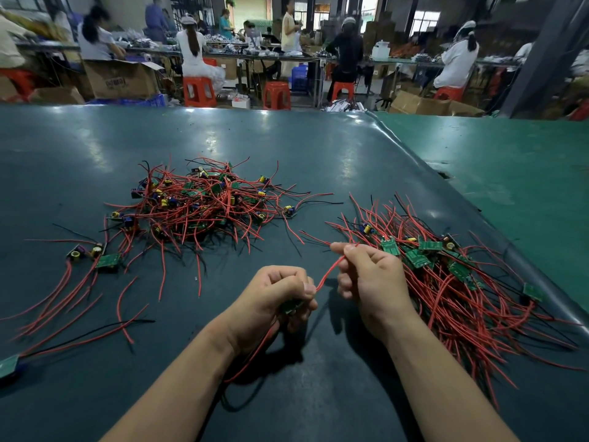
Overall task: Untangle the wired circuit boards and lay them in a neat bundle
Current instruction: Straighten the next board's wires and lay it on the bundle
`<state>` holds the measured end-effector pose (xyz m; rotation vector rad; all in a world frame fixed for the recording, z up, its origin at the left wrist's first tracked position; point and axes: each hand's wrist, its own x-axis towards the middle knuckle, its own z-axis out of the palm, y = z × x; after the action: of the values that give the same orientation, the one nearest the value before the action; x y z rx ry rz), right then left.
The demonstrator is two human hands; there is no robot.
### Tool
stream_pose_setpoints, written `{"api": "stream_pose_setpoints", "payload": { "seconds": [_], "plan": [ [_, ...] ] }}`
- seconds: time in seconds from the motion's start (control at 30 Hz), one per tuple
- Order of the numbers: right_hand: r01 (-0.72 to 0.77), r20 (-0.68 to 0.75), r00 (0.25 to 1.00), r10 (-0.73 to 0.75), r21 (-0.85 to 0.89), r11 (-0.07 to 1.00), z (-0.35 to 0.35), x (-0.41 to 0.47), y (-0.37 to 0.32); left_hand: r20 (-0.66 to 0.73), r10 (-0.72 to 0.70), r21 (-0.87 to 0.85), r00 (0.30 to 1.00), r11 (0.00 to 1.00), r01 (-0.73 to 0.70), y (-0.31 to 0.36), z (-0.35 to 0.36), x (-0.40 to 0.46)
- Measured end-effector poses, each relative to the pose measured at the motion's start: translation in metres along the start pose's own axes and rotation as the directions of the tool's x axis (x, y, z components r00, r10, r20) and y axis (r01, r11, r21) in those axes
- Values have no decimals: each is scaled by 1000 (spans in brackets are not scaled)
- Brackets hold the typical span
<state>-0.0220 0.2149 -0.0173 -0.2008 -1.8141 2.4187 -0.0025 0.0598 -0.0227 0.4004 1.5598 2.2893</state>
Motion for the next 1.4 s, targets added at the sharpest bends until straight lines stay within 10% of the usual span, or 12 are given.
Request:
{"api": "stream_pose_setpoints", "payload": {
  "seconds": [0.17,0.37,0.97,1.1,1.2,1.4],
  "plan": [
    [41,-26,999,-42,-20,999,1,-2,0,-134,-8,-8,991,1000,7,2,4,0],
    [-194,321,924,206,-71,979,9,-16,0,-254,10,-2,967,1000,-11,4,12,2],
    [131,-325,946,-16,336,933,-7,11,-1,-109,-55,-168,993,985,36,13,6,-9],
    [145,-173,972,-159,-88,985,-4,6,11,-250,26,-181,968,981,-73,19,7,-10],
    [319,83,940,-331,-554,769,6,-3,23,-273,66,-251,960,958,-138,25,11,-10],
    [391,185,916,-355,-600,698,8,-10,19,-239,55,-181,969,978,-100,51,50,2]
  ]
}}
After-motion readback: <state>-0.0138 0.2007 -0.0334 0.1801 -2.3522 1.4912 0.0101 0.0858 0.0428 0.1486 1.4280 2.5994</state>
